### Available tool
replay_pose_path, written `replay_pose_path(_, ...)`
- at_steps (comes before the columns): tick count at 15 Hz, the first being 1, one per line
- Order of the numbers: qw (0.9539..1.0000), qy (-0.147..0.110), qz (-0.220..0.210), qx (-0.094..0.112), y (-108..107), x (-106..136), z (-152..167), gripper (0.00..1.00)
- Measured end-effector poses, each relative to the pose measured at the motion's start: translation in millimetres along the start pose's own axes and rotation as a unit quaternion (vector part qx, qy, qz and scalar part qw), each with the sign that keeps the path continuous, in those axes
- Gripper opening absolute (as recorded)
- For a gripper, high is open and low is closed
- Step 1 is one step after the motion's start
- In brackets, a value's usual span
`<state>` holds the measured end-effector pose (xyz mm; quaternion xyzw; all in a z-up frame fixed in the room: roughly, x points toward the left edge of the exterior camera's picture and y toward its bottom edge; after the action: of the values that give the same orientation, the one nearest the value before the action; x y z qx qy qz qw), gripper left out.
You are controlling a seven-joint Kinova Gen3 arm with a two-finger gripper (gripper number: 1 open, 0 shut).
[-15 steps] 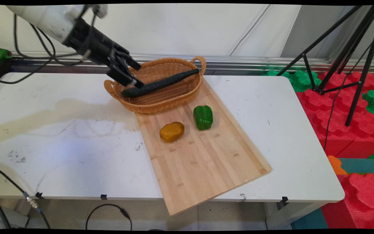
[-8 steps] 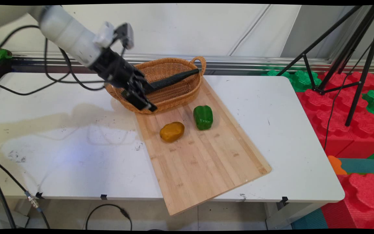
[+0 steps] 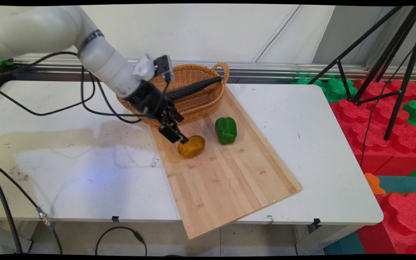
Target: Pick up the potato from the cutting board, then place the picked object in the vegetable basket
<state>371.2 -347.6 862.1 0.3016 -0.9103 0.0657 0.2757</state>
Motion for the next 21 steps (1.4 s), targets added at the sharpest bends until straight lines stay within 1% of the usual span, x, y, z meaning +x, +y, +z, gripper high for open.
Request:
replay_pose_path(4, 0.9999, -0.013, -0.009, 0.002, 5.2, 4.4, 28.4, 1.0)
replay_pose_path(10, 0.9994, -0.03, -0.019, 0.007, 9.8, 6.7, 58.7, 1.0)
replay_pose_path(11, 0.9993, -0.032, -0.02, 0.008, 10.5, 6.8, 62.6, 0.0)
replay_pose_path(16, 0.9989, -0.034, -0.028, 0.014, 13.5, 6.7, 75.8, 0.0)
replay_pose_path(21, 0.9989, -0.031, -0.029, 0.018, 15.1, 9.7, 81.1, 0.0)
